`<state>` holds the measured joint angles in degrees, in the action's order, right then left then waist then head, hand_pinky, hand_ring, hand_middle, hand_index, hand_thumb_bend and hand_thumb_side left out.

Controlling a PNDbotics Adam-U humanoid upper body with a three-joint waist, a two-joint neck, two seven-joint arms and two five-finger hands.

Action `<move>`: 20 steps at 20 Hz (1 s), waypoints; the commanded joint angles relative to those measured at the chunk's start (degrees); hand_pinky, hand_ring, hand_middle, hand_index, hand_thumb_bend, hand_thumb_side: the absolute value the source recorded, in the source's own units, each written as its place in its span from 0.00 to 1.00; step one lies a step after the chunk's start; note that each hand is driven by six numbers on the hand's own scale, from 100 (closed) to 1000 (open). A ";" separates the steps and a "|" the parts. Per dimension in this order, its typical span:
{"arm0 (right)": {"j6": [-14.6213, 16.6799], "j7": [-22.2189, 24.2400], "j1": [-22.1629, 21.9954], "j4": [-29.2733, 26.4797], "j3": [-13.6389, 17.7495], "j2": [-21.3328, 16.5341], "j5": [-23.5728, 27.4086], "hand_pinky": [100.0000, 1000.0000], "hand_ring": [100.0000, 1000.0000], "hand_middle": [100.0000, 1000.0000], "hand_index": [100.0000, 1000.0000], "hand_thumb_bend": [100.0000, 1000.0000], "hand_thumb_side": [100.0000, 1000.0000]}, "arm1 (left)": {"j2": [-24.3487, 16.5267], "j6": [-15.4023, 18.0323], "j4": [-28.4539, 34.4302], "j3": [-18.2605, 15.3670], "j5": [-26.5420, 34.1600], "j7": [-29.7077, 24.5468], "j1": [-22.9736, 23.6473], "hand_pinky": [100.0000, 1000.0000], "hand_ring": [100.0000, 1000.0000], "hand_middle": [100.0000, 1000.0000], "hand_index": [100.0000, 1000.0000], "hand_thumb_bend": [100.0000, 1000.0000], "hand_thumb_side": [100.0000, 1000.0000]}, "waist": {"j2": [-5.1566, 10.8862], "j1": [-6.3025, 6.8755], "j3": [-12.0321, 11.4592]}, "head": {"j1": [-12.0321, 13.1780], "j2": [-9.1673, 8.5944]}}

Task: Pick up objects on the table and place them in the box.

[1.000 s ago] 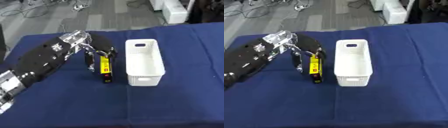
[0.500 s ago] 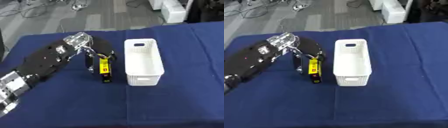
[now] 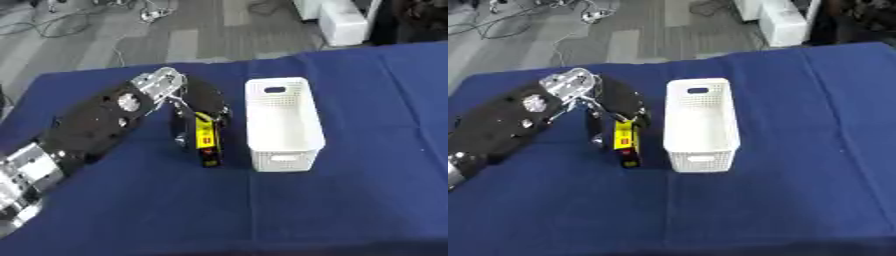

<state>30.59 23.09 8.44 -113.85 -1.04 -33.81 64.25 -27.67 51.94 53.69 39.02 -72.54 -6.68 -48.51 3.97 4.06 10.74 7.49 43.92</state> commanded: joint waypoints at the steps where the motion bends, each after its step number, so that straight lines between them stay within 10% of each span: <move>1: -0.21 0.08 0.93 -0.75 0.44 -1.05 0.29 0.00 0.00 0.00 0.10 0.00 1.00 | -0.28 0.03 -1.07 -0.98 -1.02 2.83 -1.23 0.58 0.64 0.68 0.72 0.53 0.29 | 0.35 -0.29 0.05 | -0.80 -0.85; 17: -0.34 0.46 0.98 -0.75 0.41 -0.98 0.36 0.00 0.00 0.00 0.10 0.00 1.00 | 1.01 0.03 -4.66 -2.89 -2.05 13.94 -0.07 0.13 0.42 0.48 0.52 0.32 0.29 | 0.28 -0.38 0.16 | -1.45 -1.17; 20: -0.33 0.51 0.97 -0.75 0.43 -0.95 0.34 0.00 0.00 0.00 0.10 0.00 1.00 | 1.16 0.03 -5.79 -3.59 -2.67 16.11 0.24 0.00 0.25 0.31 0.37 0.05 0.45 | 0.25 -0.41 0.14 | -1.50 -1.19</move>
<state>30.26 23.43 8.45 -113.85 -1.04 -33.81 64.50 -25.94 52.02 47.91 36.48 -74.52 8.43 -47.42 3.87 4.06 10.86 6.50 43.67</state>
